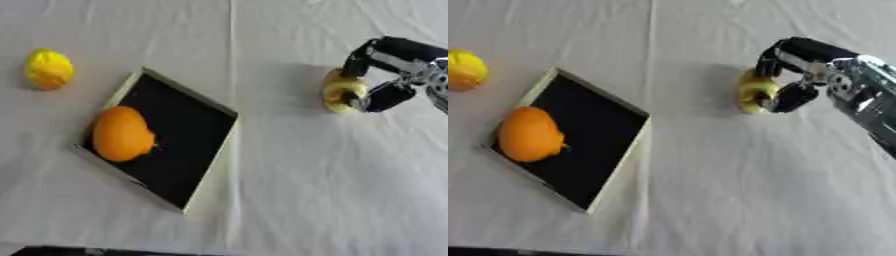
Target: Pick up objects on the table and place them in the box.
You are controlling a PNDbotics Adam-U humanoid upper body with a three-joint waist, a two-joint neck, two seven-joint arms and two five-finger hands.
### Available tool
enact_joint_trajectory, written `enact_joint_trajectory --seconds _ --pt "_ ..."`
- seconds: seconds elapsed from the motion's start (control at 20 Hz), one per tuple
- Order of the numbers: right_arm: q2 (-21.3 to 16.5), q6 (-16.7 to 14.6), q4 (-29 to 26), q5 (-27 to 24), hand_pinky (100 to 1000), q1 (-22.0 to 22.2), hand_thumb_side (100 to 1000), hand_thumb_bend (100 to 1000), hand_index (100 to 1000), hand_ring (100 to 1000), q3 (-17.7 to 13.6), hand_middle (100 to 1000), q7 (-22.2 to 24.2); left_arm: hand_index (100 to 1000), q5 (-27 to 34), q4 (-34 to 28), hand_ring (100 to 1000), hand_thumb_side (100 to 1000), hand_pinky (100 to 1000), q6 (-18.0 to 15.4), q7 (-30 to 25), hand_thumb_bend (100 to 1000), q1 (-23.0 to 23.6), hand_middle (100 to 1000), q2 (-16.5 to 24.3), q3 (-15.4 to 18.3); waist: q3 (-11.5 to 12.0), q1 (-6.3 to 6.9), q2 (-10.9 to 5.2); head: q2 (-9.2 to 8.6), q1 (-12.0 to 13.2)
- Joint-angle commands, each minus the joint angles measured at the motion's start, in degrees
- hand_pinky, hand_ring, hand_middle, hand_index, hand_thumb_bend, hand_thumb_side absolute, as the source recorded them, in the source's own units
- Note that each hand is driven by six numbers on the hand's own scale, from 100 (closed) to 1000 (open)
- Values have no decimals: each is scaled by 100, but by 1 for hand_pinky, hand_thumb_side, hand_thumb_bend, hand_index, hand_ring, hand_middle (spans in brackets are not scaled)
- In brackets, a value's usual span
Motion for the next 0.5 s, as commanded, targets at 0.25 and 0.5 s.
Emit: enact_joint_trajectory --seconds 0.25,0.5 --pt "-177 4 -922 -71 783 5 100 100 584 620 -330 482 -301 868 35 -107 833 408 812 1 -4 188 -48 802 56 18 -31 36 -157 -20 4" --pt "-230 -224 -1483 -242 786 -391 100 100 585 618 -493 482 -284 868 36 -107 833 406 812 -3 -18 187 -45 802 73 8 -48 37 -198 7 6"
